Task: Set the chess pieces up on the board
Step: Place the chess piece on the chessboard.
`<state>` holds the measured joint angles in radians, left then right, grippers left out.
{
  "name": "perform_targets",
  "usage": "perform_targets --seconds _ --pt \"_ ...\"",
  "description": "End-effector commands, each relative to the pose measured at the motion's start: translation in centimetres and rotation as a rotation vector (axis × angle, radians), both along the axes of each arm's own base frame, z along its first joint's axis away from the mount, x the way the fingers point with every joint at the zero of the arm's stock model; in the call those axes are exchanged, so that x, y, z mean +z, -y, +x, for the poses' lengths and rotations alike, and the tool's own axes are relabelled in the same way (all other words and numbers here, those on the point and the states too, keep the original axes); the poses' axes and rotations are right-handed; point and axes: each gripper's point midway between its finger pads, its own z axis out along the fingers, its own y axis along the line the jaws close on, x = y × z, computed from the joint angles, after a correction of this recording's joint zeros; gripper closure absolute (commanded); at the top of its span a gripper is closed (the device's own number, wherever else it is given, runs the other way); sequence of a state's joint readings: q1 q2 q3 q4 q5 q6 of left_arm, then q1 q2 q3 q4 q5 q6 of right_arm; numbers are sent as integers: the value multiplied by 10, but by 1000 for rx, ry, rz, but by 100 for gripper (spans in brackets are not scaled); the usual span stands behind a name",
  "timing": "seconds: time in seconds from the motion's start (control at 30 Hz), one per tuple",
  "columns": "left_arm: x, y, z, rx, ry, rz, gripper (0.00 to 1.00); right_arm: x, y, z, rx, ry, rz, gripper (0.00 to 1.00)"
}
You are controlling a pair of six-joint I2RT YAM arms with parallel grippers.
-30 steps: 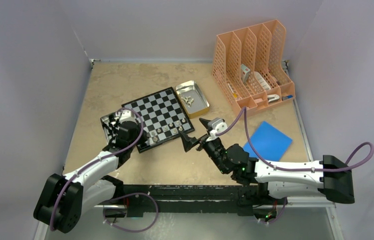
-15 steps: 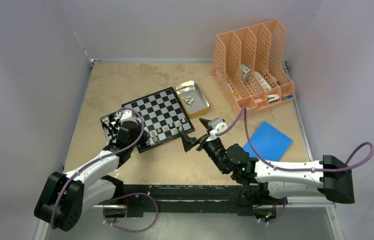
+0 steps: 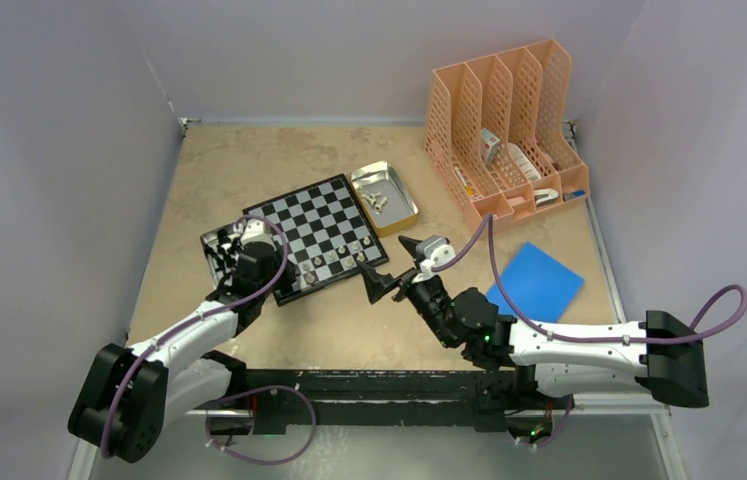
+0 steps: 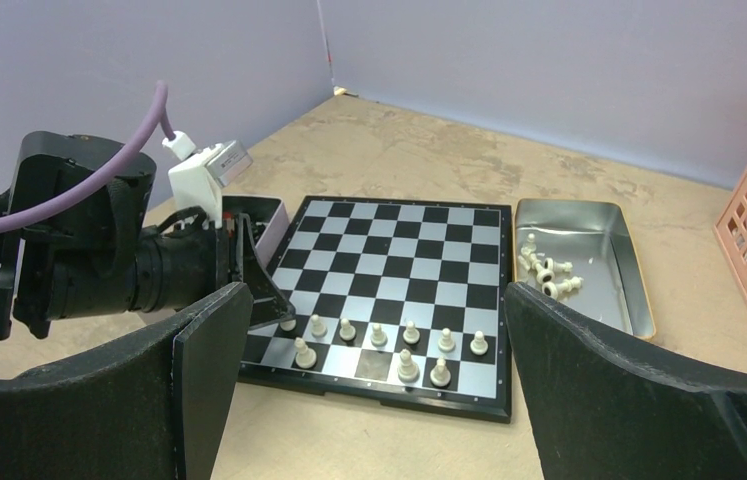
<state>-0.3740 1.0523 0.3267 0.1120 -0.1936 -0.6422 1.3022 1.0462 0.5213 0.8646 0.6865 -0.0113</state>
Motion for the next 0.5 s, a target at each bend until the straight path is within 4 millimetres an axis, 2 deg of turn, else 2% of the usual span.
perform_targets --seconds 0.0,0.3,0.47 --pt "10 4 6 -21 50 -9 82 29 4 0 -8 25 78 1" --pt "11 8 5 -32 46 -21 81 28 3 0 -12 23 74 1" --pt "18 6 6 -21 56 -22 78 26 4 0 -14 19 74 1"
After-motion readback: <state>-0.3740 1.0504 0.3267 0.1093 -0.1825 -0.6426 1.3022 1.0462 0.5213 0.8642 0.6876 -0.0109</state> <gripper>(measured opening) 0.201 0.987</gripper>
